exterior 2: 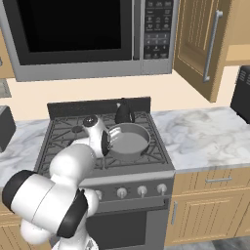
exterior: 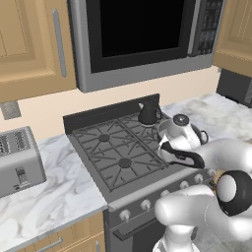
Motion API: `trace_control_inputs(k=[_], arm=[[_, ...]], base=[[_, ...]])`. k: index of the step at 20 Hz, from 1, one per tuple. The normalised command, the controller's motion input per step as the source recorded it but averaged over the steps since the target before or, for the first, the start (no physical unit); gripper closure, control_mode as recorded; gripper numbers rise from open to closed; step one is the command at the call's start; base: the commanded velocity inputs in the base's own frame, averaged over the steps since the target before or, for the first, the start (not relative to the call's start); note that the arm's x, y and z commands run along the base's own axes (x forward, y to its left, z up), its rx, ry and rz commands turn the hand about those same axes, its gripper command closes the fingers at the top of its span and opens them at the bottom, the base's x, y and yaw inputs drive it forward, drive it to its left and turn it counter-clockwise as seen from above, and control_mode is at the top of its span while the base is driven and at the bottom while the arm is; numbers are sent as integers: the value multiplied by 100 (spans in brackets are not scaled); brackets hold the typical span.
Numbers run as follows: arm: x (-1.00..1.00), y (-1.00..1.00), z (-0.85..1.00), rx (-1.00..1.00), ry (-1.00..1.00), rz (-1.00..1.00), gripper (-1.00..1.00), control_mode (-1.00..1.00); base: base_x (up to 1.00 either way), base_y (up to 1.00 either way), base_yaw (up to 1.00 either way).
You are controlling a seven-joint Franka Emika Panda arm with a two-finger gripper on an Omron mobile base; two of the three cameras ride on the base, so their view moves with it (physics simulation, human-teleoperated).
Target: Pick the kettle from the cabinet and place it on a stove burner. Then pick the pot from the counter and place it on another stove burner. Finally, turn both burners on.
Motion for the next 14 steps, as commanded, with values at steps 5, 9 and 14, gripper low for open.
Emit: trace_control_inputs(k=[5,9,14], arm=[[20,0,-3,0,1,0,100,-100],[20,0,-1,0,0,0,100,-100],[16,0,-7,0,0,0,100,-100]], base=[[0,0,0],[0,0,0],[0,0,0]])
